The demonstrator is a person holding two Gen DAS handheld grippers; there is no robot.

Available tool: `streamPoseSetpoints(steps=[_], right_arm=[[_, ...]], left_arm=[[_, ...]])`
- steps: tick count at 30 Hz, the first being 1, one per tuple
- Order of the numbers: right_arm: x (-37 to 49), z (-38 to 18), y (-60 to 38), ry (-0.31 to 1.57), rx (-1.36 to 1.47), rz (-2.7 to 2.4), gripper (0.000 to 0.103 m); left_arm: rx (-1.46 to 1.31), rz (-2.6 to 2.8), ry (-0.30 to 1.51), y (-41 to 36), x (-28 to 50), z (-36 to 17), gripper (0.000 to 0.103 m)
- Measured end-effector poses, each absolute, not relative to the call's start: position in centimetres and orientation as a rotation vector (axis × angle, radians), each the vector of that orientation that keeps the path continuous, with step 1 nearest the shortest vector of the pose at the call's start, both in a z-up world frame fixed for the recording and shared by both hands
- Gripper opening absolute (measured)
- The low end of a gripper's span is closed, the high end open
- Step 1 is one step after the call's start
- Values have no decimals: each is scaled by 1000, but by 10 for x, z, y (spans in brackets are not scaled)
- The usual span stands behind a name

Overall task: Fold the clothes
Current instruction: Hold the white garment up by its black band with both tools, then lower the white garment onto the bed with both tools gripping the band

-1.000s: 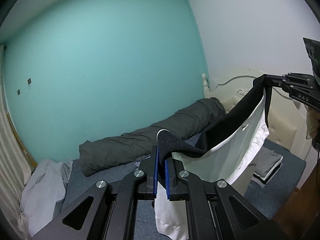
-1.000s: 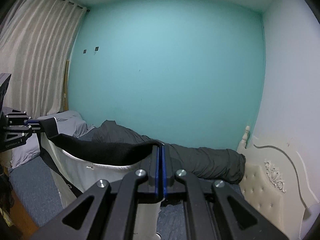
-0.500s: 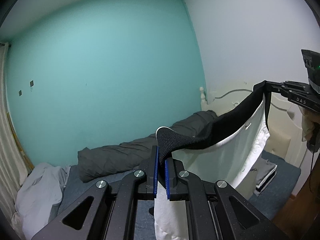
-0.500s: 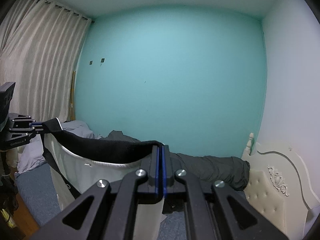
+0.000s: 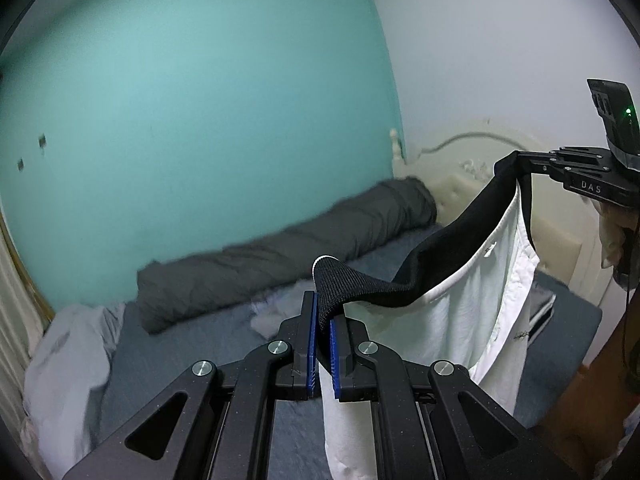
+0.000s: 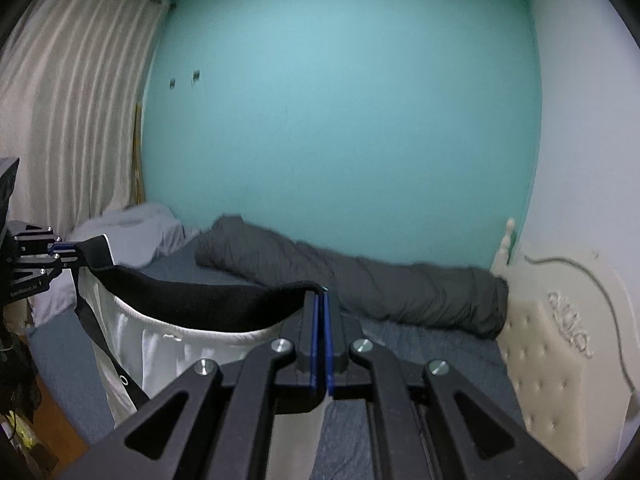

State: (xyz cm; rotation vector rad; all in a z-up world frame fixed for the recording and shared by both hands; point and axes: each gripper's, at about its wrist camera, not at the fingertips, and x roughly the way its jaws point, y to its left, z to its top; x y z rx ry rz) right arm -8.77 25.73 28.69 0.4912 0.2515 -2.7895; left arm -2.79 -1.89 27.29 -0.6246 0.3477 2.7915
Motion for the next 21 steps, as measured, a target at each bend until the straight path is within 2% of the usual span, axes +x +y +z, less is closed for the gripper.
streamPoseSetpoints(steps=[15, 21], right_arm=[[-250, 114, 253, 206, 898, -2701, 2], [-321, 50, 249, 146, 1032, -2662, 2]], left_arm=[[-1033, 2701, 141, -42, -203, 83, 6], [-1164, 2661, -2, -61, -270, 15, 5]])
